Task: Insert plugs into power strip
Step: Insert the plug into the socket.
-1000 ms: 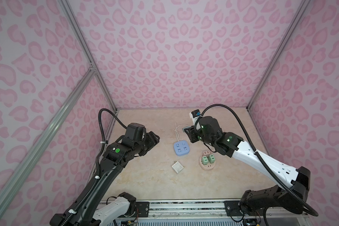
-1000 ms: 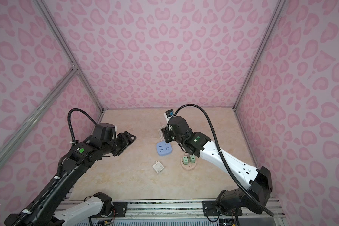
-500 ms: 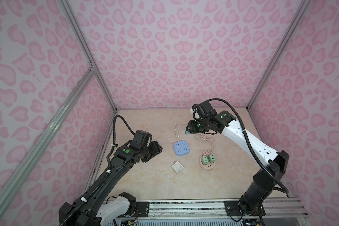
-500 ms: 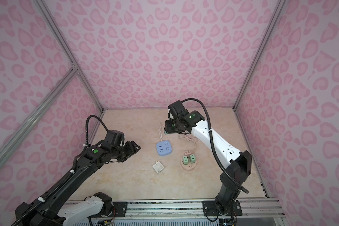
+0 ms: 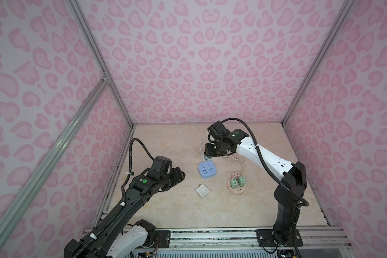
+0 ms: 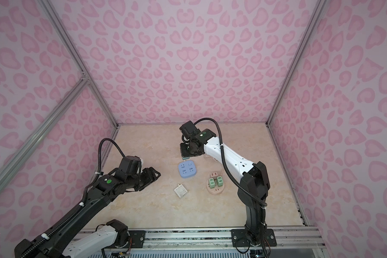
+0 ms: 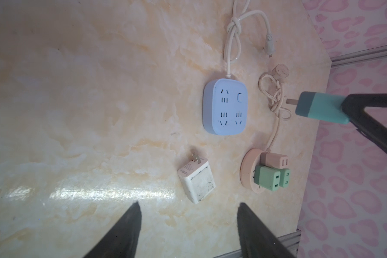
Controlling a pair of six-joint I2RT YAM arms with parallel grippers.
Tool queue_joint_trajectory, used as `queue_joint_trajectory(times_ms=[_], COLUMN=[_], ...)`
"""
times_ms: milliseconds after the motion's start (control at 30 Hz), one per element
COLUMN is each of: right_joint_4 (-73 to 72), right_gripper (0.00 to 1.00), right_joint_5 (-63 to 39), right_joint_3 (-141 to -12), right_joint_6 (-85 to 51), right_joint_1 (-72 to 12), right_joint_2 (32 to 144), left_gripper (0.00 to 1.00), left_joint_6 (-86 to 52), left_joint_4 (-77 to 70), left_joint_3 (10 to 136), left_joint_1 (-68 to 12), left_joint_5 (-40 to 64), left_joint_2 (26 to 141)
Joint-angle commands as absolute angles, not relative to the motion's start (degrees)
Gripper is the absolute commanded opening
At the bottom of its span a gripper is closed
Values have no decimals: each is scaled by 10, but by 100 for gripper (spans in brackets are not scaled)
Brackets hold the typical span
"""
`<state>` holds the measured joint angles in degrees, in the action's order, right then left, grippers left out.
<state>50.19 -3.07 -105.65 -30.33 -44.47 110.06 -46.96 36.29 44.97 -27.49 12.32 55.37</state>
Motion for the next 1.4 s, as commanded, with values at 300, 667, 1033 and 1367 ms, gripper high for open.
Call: queue_joint_trajectory(times_ms=[300,667,1033,1367], right_joint_4=[560,578,563,552], right_gripper=[0,0,0,0], right_joint_5=[-14,3,-8,-6], right_joint_3=[-1152,-1157,-1154,-1147], right_joint_6=[-275,-275,-274,-282], right_joint_1=[-464,-468,-470,-471], right_joint_2=[1208,1239,1258,1267], left_gripper=[70,69,70,69], left_joint_6=[-473,-475,-474,-474], left_joint_4=[329,334,338,337], left_joint_3=[438,421,423,425], left_joint_1=[-305,-306,-307,-308], left_joint_5=[91,84,83,83], left_joint_2=[540,533,534,544])
